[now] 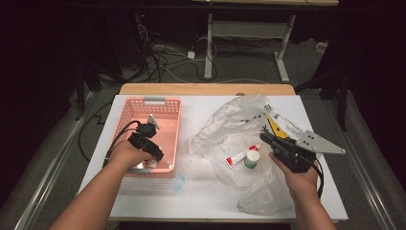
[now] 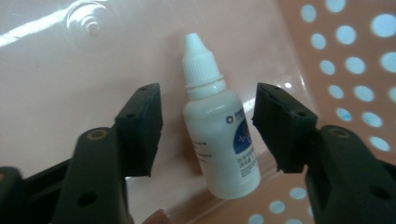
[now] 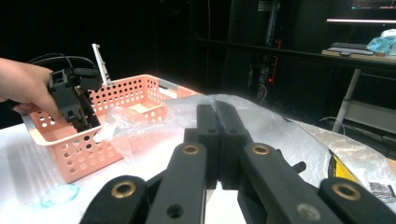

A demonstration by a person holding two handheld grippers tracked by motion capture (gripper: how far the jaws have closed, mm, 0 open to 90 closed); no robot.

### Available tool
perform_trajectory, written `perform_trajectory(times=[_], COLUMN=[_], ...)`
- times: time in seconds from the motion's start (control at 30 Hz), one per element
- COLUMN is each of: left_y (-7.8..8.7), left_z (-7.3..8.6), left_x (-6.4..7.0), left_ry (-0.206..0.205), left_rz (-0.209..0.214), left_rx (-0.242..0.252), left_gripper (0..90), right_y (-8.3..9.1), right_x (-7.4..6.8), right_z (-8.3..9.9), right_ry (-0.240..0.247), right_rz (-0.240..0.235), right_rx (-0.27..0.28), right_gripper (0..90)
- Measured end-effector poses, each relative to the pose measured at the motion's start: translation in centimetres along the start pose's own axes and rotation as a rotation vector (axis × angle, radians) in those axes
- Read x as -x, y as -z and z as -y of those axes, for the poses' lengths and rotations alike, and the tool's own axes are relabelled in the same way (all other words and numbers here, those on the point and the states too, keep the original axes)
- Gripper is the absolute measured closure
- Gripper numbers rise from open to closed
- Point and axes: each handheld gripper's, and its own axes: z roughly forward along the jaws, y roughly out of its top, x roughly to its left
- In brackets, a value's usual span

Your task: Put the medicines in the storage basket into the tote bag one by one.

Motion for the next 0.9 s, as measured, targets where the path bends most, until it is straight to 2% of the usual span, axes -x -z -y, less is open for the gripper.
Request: perform_trajectory(times=[0.17,0.23,0.53,0.73,0.9], left_y=[-0.4,-0.5,-0.5,0.3,1.2], left_z=[-0.4,-0.4,-0.5,-0.2,0.4], left_x=[0.1,0.4,0.7,1.4,2.1], left_ry=[-0.012,-0.035,-0.064,-0.111,-0.149], left_rz=[-0.029,-0.040,-0.052,-0.029,-0.038], left_rx=[-0.020,-0.017,0.015,0.112,0.206], left_gripper=[46.8,54.8,57.7,58.0,58.1], right_y=[0.0,0.0,0.0,0.1,0.1], right_x=[0.0,0.0,0.0,0.2,0.1], right_z=[0.0,0.1,0.1,0.1,0.0], right_ry=[-0.001,-0.007,-0.005,0.002,0.002], right_rz=[0.001,0.000,-0.001,0.004,0.003], right_rx=[-0.001,-0.001,-0.001,-0.001,0.001], right_gripper=[90.0,90.0,90.0,90.0,90.0])
